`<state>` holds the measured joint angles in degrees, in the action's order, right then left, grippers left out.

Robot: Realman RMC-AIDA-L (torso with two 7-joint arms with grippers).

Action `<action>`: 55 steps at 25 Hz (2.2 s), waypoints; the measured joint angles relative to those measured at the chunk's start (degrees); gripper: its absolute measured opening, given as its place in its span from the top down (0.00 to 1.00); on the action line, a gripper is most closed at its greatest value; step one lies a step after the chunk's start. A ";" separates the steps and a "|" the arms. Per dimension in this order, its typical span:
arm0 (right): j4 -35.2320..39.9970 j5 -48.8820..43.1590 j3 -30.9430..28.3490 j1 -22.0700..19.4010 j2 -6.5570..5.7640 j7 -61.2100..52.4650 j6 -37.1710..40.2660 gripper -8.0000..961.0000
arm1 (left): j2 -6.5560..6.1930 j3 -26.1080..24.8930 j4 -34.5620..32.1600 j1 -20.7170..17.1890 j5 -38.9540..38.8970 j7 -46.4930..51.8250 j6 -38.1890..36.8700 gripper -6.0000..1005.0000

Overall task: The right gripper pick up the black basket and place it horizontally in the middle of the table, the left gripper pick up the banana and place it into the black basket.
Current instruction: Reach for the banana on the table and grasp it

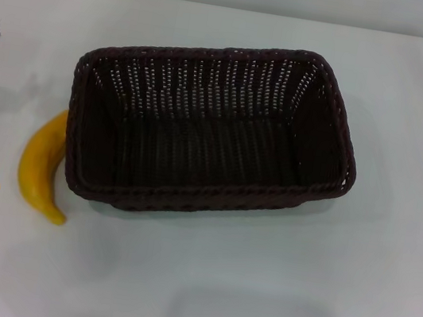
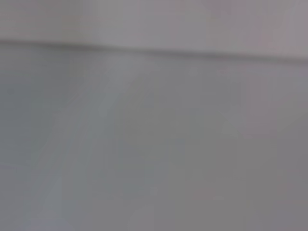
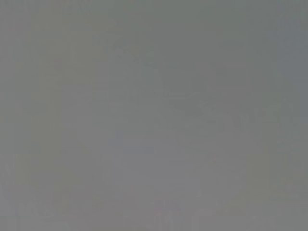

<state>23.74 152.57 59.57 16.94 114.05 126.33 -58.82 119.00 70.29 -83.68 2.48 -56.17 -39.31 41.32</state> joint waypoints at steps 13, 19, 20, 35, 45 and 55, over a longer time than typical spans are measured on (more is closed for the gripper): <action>0.23 -2.67 0.10 0.03 -0.46 -2.86 -0.24 0.09 | -0.08 -2.76 -4.92 3.96 12.35 8.86 20.29 0.13; 0.56 -3.01 0.30 0.03 -0.36 -3.87 -0.25 0.09 | -0.09 -2.82 -7.88 3.74 14.38 9.23 24.32 0.13; 0.58 -3.09 0.38 0.05 -0.41 -4.12 -0.25 0.09 | -0.09 -2.87 -8.53 3.70 14.77 9.35 25.14 0.13; 0.87 -4.78 0.62 0.08 0.22 -5.12 -1.41 0.09 | -0.17 -4.02 -9.20 4.18 18.96 8.86 33.31 0.13; 0.87 -6.00 0.64 -0.18 0.50 -5.71 -2.52 0.09 | 0.04 -3.76 -6.67 5.49 18.48 5.13 33.05 0.13; 0.78 -6.77 0.72 -0.27 0.47 -5.83 -2.93 0.09 | 0.09 -3.67 -4.56 7.62 17.16 2.81 32.34 0.13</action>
<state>24.52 145.80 60.29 16.67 114.52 120.50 -61.74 119.09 66.63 -88.24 10.10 -39.01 -36.50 73.66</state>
